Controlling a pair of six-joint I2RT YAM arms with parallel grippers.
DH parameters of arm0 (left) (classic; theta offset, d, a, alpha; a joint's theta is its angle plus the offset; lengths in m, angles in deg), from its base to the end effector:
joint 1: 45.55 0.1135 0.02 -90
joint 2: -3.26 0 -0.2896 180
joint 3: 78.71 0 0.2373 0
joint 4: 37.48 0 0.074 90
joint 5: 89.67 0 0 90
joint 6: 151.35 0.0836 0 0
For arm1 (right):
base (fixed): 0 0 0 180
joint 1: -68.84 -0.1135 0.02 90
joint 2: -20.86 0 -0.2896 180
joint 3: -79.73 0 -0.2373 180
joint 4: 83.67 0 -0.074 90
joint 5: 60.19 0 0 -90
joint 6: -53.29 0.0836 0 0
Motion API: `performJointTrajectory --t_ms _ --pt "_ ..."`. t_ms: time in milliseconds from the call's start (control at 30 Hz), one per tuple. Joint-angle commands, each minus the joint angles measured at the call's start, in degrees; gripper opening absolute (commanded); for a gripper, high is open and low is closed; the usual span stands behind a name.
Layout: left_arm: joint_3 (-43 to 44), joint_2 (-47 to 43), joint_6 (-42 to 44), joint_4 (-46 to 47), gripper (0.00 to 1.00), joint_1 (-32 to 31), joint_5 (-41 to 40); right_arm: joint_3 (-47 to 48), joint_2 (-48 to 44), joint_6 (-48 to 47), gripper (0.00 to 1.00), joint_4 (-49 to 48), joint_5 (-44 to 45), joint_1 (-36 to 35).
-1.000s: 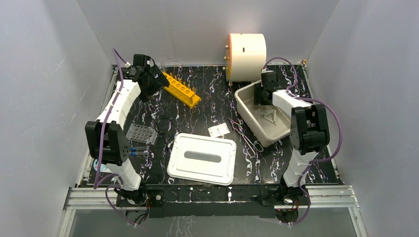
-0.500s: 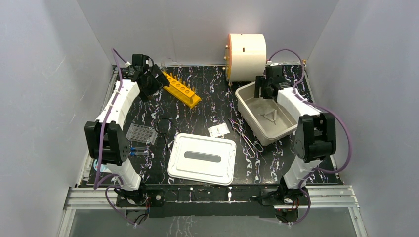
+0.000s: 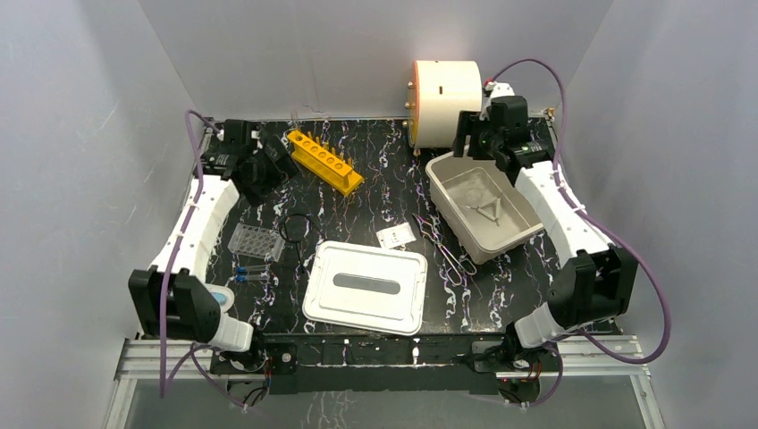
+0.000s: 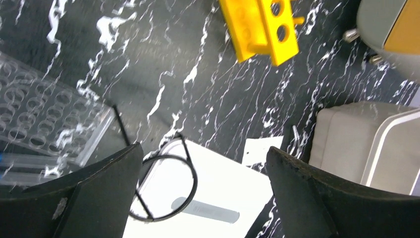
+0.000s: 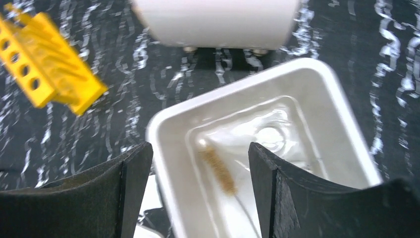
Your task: Organize the chemistry lab equipment
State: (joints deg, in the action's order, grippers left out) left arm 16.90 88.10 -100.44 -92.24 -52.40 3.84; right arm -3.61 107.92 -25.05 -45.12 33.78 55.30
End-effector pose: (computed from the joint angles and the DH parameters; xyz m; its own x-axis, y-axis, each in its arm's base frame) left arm 0.3373 -0.0457 0.3369 -0.6379 -0.5573 -0.5316 -0.3085 0.8173 -0.4867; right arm 0.3677 0.0826 0.3661 -0.4962 0.0879 -0.8638 -0.0760 0.9867 0.1440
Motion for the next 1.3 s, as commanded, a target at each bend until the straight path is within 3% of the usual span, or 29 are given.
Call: performJointTrajectory --t_ms 0,233,333,700,867,967,1267 --pt "-4.47 -7.11 1.06 -6.84 0.93 0.24 -1.48 1.67 -2.82 -0.97 0.79 -1.01 -3.61 -8.39" --pt "-12.49 -12.44 1.97 -9.64 0.81 0.26 -2.72 1.29 0.40 1.15 0.79 -4.16 -0.99 -23.82" --pt "-16.23 -14.39 1.32 -8.05 0.70 0.21 -2.04 1.40 2.71 5.20 0.78 -5.88 -0.79 -27.10" --pt "-20.54 -11.50 1.05 -1.83 0.27 0.26 5.61 7.43 8.51 10.05 0.78 -2.12 -1.30 -28.84" --pt "-21.64 -11.66 2.54 -0.25 0.08 0.26 6.38 8.67 10.06 10.05 0.79 -2.01 -9.26 -29.07" --pt "-21.60 -10.07 6.99 4.92 0.00 0.26 12.58 11.63 15.62 9.61 0.79 -0.60 -13.10 -31.54" --pt "-18.62 -7.21 9.14 6.83 0.07 0.26 15.72 23.48 27.83 9.51 0.77 3.05 -10.55 -37.73"
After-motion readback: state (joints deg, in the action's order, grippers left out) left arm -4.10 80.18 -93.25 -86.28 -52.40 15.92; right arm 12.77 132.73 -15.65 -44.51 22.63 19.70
